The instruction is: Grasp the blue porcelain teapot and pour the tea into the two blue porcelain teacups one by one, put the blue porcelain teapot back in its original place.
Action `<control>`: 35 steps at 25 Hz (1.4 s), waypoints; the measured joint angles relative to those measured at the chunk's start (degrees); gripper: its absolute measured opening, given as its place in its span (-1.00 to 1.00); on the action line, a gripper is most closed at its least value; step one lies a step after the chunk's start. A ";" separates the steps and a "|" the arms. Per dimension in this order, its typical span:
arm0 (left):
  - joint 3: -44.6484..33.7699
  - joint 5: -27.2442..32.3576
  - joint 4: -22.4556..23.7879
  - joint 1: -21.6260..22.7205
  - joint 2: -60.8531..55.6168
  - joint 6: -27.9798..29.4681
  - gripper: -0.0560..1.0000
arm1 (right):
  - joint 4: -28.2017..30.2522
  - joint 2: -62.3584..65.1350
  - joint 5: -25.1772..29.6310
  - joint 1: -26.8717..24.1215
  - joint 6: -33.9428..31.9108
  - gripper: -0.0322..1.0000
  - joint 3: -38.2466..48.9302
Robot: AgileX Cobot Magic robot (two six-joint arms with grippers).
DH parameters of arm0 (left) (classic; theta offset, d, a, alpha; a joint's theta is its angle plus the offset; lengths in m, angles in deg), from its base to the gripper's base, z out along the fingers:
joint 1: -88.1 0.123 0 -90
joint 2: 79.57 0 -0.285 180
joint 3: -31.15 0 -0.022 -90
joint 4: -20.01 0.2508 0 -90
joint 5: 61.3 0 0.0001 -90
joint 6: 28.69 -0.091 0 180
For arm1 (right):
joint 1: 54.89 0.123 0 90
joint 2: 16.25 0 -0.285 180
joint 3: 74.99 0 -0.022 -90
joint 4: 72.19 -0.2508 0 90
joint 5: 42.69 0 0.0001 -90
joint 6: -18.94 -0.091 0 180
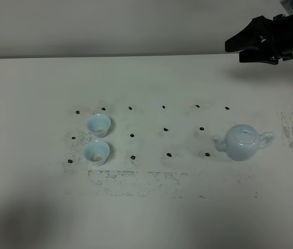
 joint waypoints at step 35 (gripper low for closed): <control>-8.36 0.96 2.42 -1.68 -15.93 -0.08 0.40 | 25.41 21.18 -6.86 1.96 -8.26 0.19 0.00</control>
